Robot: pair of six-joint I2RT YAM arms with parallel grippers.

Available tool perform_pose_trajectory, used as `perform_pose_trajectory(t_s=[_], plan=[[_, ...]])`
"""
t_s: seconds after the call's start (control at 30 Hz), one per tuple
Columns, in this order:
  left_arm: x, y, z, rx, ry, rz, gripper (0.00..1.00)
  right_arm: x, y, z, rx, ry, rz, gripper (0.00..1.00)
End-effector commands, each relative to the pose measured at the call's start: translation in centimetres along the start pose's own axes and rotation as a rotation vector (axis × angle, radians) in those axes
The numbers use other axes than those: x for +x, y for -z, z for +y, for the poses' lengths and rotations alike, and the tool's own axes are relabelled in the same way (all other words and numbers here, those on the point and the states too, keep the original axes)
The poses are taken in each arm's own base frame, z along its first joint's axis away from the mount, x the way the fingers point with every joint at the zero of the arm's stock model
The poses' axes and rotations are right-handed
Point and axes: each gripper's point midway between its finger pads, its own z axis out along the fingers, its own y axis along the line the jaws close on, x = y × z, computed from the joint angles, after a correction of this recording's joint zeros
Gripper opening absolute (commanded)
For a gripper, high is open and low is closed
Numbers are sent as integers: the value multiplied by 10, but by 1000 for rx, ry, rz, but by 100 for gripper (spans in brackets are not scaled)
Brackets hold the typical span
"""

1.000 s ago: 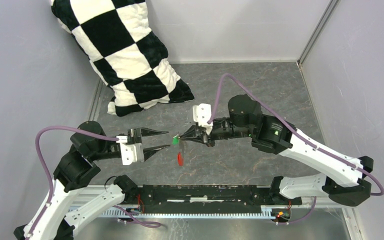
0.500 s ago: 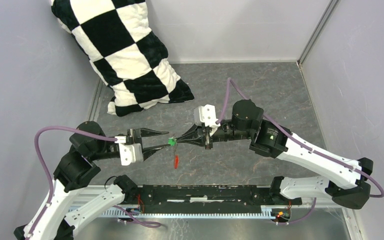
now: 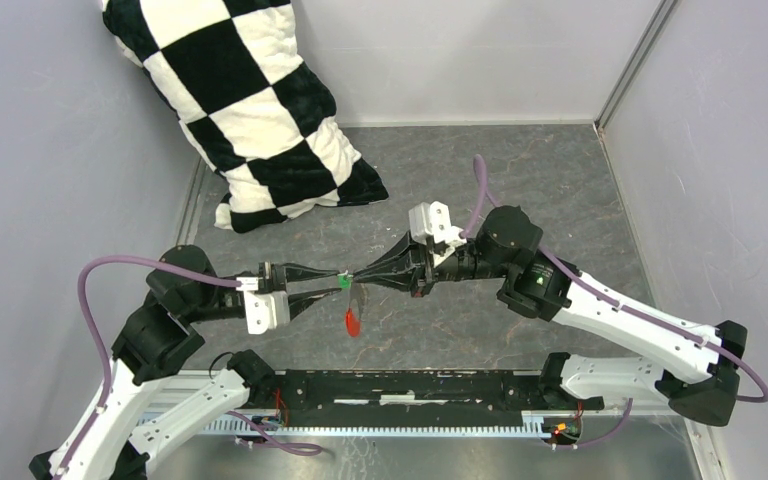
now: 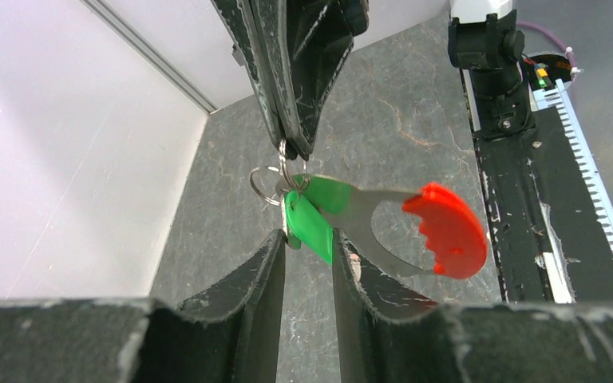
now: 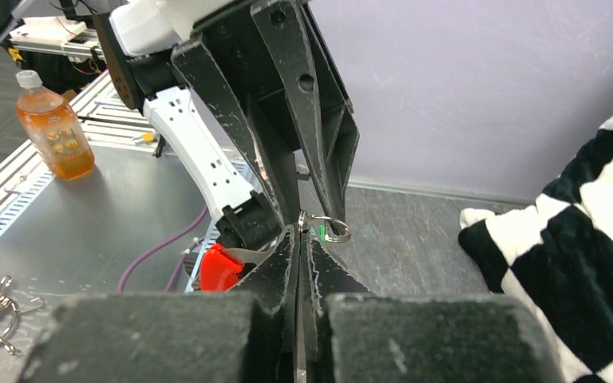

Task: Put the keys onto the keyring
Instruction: Adjust the key on the keyring.

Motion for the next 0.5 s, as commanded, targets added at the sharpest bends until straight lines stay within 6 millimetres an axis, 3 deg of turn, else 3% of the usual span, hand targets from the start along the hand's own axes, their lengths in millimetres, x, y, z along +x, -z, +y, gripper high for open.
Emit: perform_pose_trajectory(t_s=[0.0, 0.3, 0.47], plan=[[-3, 0, 3, -9, -42, -18, 36, -40, 4, 7, -35, 31, -138, 0], [-14, -1, 6, -20, -37, -61, 37, -34, 3, 9, -52, 10, -143, 0], [-16, -1, 4, -12, -32, -70, 23, -31, 4, 7, -45, 8, -138, 0]])
